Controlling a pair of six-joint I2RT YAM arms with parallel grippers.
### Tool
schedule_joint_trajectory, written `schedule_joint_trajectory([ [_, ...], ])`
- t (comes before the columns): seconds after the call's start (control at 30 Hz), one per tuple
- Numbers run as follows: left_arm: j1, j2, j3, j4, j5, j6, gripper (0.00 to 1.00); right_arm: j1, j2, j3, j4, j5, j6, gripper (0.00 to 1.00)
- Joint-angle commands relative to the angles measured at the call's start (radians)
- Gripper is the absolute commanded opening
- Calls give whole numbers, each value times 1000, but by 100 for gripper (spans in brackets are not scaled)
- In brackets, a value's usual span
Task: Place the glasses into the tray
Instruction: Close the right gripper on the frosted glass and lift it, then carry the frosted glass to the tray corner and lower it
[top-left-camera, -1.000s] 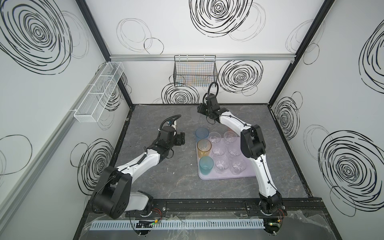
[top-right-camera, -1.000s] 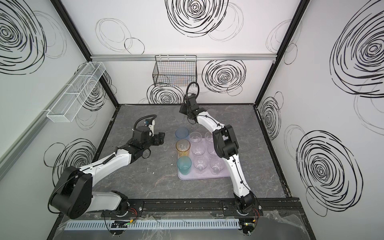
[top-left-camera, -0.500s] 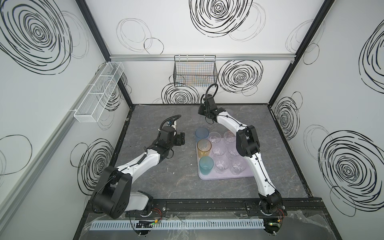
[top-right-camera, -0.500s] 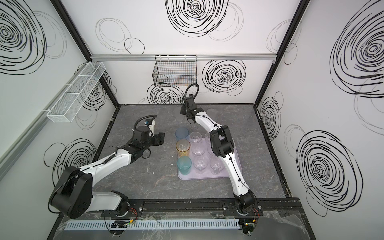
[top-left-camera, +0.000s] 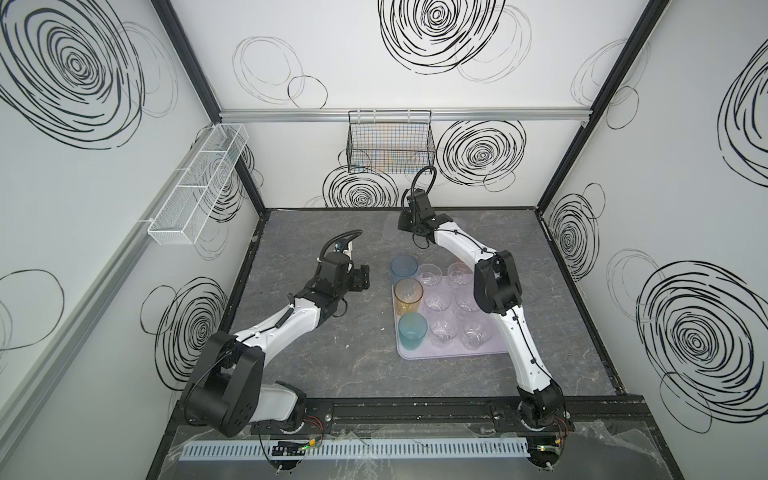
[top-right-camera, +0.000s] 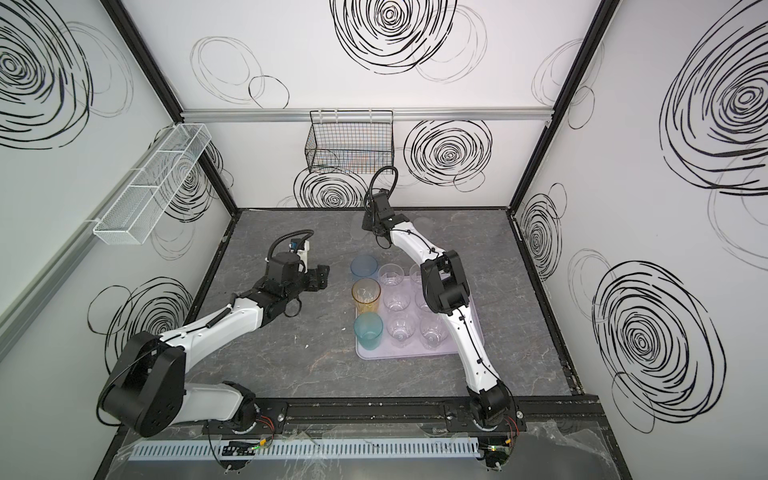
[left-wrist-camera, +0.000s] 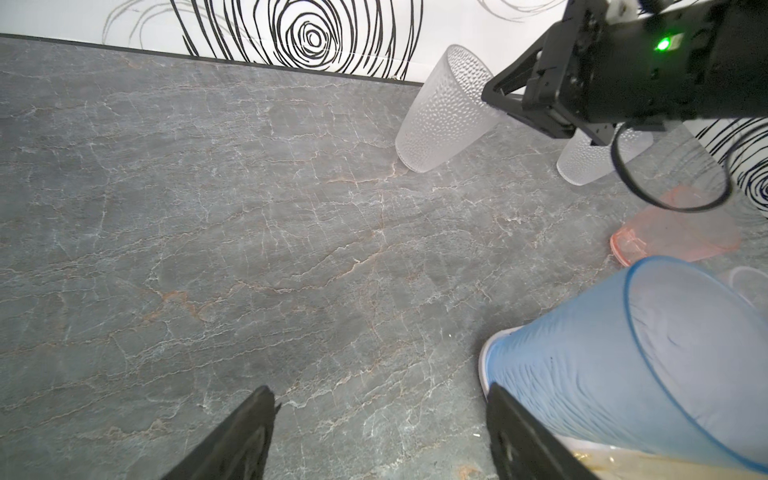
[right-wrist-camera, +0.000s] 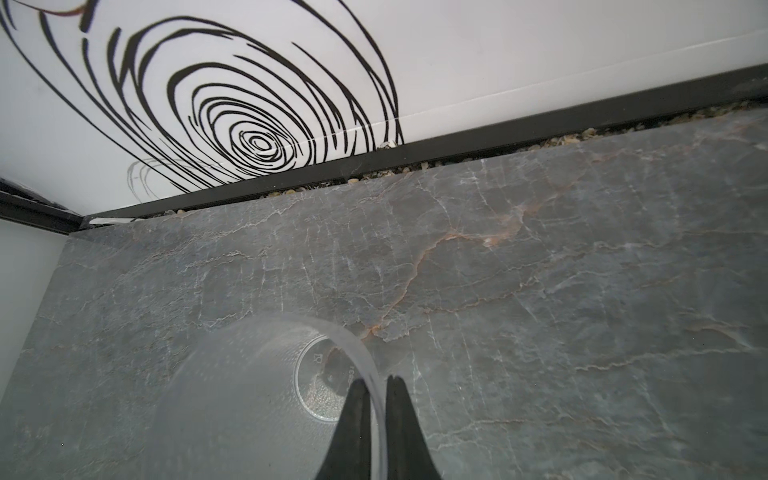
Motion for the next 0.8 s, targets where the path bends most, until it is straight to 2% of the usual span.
schedule_joint_trajectory([
  [0.0,-1,-14,-7,35,-25,-5,83,13,-175,-37,9,0,-20,0],
  [0.2,-30,-84,40,-10,-61,-23,83,2,-379,-213,20,-9,-30,0],
  [0.3,-50,-119,105,-69,-72,-18,83,-21,-519,-354,8,-13,-27,0],
  [0.4,-110,-141,177,-130,-105,10,82,-76,-698,-535,16,-20,-37,0],
  [0.6,-326,-174,227,-126,-240,84,83,-284,-1029,-812,-106,1,-89,0],
  [0.67,-389,-160,239,-115,-252,110,82,-376,-1105,-889,-157,-22,-108,0],
  [0.77,-465,-133,249,-94,-211,175,82,-489,-1203,-1009,-197,-17,-145,0],
])
